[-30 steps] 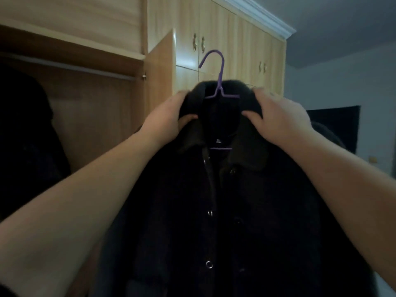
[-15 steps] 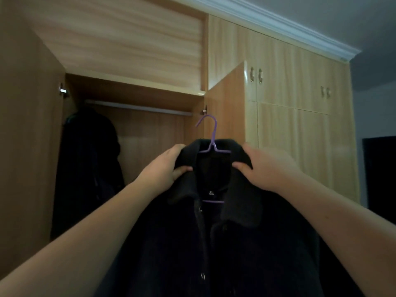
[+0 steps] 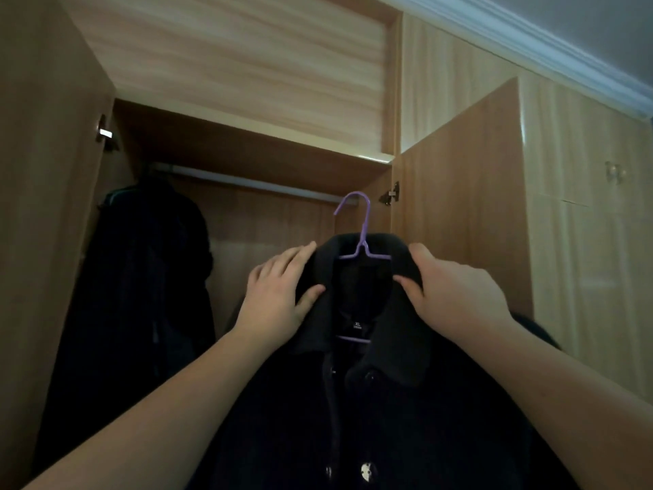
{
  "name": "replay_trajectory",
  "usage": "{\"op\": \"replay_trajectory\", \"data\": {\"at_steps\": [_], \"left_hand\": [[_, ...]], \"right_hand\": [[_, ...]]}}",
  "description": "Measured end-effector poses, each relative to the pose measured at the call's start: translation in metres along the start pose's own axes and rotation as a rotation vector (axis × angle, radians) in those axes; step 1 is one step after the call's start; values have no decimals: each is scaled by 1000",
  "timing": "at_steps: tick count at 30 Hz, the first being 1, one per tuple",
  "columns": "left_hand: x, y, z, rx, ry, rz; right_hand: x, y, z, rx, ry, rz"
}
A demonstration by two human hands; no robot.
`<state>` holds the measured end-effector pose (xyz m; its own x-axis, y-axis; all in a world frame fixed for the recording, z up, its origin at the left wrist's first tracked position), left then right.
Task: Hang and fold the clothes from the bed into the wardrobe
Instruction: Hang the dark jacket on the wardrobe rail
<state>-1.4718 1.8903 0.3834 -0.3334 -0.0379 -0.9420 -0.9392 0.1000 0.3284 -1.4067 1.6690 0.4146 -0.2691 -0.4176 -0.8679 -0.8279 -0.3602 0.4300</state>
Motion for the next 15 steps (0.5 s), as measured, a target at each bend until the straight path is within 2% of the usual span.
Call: {"op": "replay_trajectory", "data": {"at_steps": [8, 15], "left_hand": [[-38, -80, 76, -37, 80, -3], [-102, -118, 142, -361, 119, -42]], "right_hand": [[-91, -103, 11, -10, 53, -46], [-177, -188, 20, 45, 50, -52]]}}
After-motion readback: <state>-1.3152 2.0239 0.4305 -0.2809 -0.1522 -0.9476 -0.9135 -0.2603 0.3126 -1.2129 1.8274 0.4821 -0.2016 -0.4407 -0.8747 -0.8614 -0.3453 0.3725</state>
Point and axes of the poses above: each hand's wrist, its own x-axis away from the middle knuckle, its own y-axis out of the back of the hand, z = x × y, the point moved 10 cm from there along -x, towards the middle knuckle, and after that the axes turned 8 degrees about x, right-handed, at the moved point
